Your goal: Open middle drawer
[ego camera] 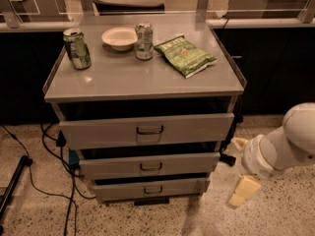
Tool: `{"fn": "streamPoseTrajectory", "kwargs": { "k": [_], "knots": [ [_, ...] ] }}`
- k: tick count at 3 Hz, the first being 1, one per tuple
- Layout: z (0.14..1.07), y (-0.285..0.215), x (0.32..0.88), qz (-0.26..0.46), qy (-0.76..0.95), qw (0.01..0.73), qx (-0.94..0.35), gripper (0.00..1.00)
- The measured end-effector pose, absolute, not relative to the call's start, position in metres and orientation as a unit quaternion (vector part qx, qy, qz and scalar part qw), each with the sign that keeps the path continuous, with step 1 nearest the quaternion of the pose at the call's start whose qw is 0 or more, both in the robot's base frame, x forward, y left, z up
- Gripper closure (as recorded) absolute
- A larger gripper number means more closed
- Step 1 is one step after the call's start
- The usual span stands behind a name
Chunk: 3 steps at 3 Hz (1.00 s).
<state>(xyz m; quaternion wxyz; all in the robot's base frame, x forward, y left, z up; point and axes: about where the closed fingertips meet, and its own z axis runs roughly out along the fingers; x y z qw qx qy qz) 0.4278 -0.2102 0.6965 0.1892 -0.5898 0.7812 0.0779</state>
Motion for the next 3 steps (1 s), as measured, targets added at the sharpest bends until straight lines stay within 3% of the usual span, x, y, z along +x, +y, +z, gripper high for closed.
{"fn": "streamPoseTrajectory", "kwargs": {
  "k": [2,3],
  "knots": [
    [0.559,-0.194,0.429,0.150,0.777,0.183,-0.583,0.00],
    [0.557,-0.194,0.429,0.151,0.776,0.183,-0.585,0.00]
  ]
}}
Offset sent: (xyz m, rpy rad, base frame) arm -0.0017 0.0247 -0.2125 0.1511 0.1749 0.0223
